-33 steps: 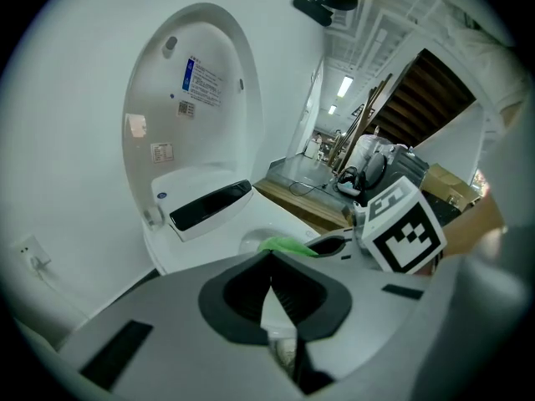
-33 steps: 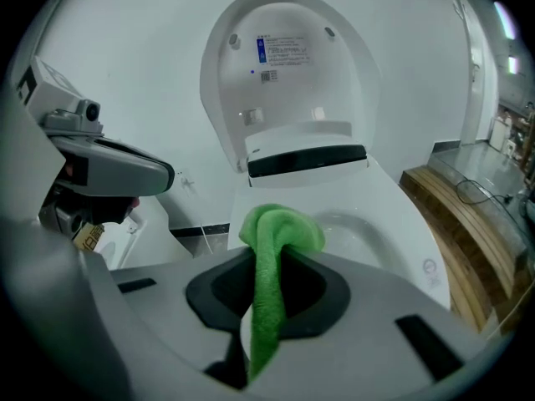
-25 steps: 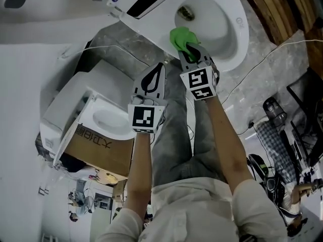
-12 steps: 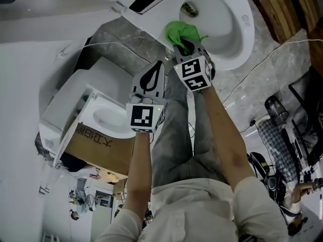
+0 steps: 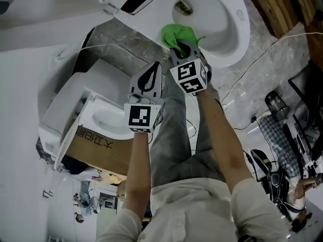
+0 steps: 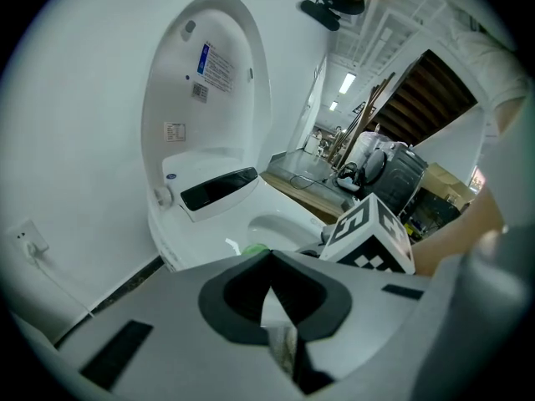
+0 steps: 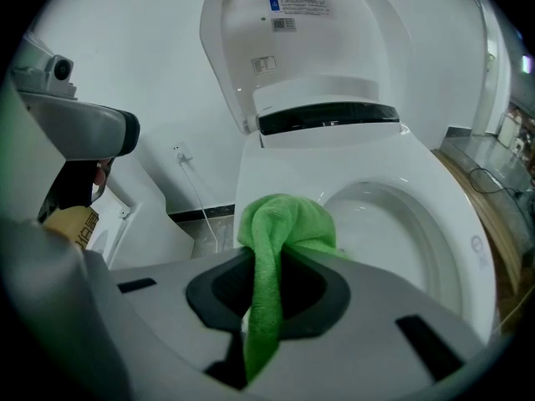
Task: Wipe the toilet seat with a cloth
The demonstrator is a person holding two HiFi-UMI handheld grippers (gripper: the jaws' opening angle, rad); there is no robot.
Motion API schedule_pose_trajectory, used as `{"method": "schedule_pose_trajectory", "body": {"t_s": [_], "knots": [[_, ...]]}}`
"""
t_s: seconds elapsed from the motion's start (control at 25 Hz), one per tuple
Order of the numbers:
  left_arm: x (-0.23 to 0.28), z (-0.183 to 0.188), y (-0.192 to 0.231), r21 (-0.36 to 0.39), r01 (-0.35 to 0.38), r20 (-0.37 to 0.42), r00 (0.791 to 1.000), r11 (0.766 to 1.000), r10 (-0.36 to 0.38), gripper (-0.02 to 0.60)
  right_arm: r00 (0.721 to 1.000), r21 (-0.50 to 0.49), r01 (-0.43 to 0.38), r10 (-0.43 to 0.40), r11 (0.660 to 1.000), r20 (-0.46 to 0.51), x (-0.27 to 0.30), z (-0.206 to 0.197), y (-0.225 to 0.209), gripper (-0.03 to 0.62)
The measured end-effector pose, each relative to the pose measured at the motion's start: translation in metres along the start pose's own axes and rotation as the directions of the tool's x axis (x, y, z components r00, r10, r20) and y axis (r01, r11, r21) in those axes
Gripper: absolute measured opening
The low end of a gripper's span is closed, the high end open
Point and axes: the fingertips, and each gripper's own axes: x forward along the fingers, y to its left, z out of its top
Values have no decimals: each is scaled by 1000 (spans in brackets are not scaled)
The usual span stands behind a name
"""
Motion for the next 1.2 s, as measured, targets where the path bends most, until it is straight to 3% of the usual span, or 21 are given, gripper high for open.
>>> {"method": "schedule_pose_trajectory", "body": {"t_s": [0.84,1.2], "knots": [[39,-13,-51,40,64,-102,993,997,-59,12,999,101,24,-19,995,-45,-48,-77,-12,48],[53,-12,-78,57,88,-136,988,994,-79,12,997,166,59,-50,984,-59,-72,-109,-40,49]]}}
